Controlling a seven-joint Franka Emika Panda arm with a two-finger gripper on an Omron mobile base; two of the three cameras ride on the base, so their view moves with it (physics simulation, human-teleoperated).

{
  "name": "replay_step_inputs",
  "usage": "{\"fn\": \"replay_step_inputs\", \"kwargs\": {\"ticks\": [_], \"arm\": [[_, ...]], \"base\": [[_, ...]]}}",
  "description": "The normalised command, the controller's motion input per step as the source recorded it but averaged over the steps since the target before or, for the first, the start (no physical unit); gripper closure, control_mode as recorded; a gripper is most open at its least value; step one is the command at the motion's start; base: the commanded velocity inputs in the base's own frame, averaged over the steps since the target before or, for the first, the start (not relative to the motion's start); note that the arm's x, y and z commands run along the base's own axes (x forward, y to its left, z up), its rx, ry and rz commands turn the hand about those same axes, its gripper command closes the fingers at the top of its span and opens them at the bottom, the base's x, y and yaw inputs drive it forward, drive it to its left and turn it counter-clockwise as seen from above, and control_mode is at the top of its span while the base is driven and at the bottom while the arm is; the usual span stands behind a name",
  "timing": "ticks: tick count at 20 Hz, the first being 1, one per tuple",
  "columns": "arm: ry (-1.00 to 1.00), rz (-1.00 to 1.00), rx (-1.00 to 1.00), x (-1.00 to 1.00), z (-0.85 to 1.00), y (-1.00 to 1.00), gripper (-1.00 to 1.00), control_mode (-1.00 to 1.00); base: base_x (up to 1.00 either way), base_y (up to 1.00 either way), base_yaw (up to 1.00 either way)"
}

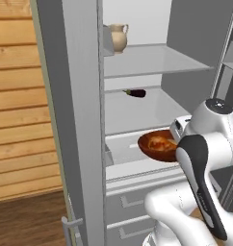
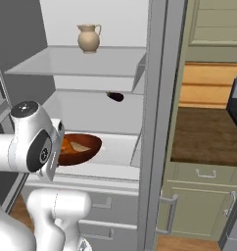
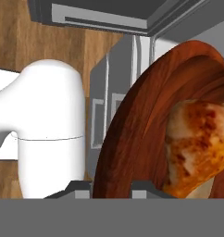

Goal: Pick the chicken drumstick and sweet potato from their plates and place them in the bowl. Then put the bowl in the fridge.

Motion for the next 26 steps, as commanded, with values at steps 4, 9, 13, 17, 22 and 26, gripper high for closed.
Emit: {"fn": "replay_step_inputs", "kwargs": {"ticks": [4,9,13,17,22,26], "arm": [[0.0,0.0,0.0,0.0,0.0,0.0,1.0,1.0],[-0.29,0.01,0.0,0.04,-0.01,-0.08,1.0,-1.0],[-0.51,0.02,0.0,0.71,0.0,0.03,1.0,-1.0],[-0.19,0.07,0.0,1.0,0.0,0.09,1.0,-1.0],[-0.04,0.07,0.0,1.0,-0.08,0.02,1.0,-1.0],[0.09,0.04,0.0,0.84,-0.12,0.06,1.0,-1.0]], "base": [[0.0,0.0,0.01],[0.0,0.0,0.0],[0.0,0.0,0.0],[0.0,0.0,0.0],[0.0,0.0,0.0],[0.0,0.0,0.0]]}}
